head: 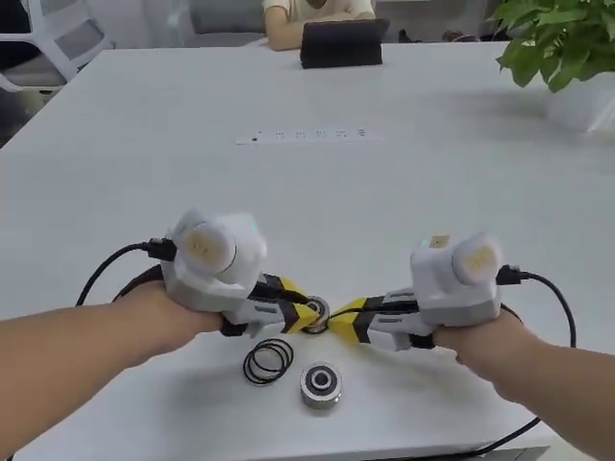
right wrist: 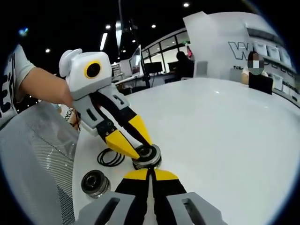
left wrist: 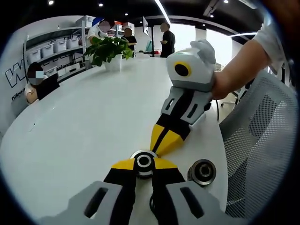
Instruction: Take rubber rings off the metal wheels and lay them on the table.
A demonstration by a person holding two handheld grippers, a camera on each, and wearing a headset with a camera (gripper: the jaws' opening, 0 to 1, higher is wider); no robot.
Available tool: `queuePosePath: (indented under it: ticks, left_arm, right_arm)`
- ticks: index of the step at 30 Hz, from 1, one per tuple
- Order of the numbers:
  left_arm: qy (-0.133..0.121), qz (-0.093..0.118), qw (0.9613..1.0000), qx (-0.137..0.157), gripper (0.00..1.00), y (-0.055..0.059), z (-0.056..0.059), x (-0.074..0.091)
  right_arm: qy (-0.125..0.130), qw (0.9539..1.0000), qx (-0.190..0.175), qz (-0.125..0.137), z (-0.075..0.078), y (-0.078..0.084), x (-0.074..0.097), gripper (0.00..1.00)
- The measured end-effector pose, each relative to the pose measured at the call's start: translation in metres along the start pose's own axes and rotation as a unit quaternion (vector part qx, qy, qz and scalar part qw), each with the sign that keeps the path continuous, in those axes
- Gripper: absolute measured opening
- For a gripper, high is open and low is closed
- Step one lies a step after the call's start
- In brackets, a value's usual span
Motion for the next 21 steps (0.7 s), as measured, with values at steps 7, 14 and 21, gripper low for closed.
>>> queuePosePath:
  ticks: [7, 14, 21]
  left_arm:
    - [-0.004, -0.003, 1.0, -0.002, 0.07, 0.0, 0.0, 0.0]
    - [-0.007, -0.004, 1.0, -0.002, 0.07, 0.0, 0.0, 0.0]
    - [-0.01, -0.008, 0.9999, 0.001, 0.07, 0.0, 0.0, -0.001]
  right_arm:
    - [0.006, 0.9923, -0.115, 0.046, 0.002, -0.003, 0.005, 0.0]
    - [0.017, 0.9874, -0.145, 0.062, 0.003, -0.007, 0.008, 0.0]
    - [0.023, 0.9842, -0.162, 0.068, 0.002, -0.01, 0.007, 0.0]
Point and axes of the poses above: the centre of the closed fingertips' face, and the gripper's own axes: x roughly backward along the fingers, z roughly to its right, y roughly out of its underside, the point moved 3 cm from there along x, roughly backward along the fingers, and after that the axes turned 7 degrees about z, right-handed, at the moved point
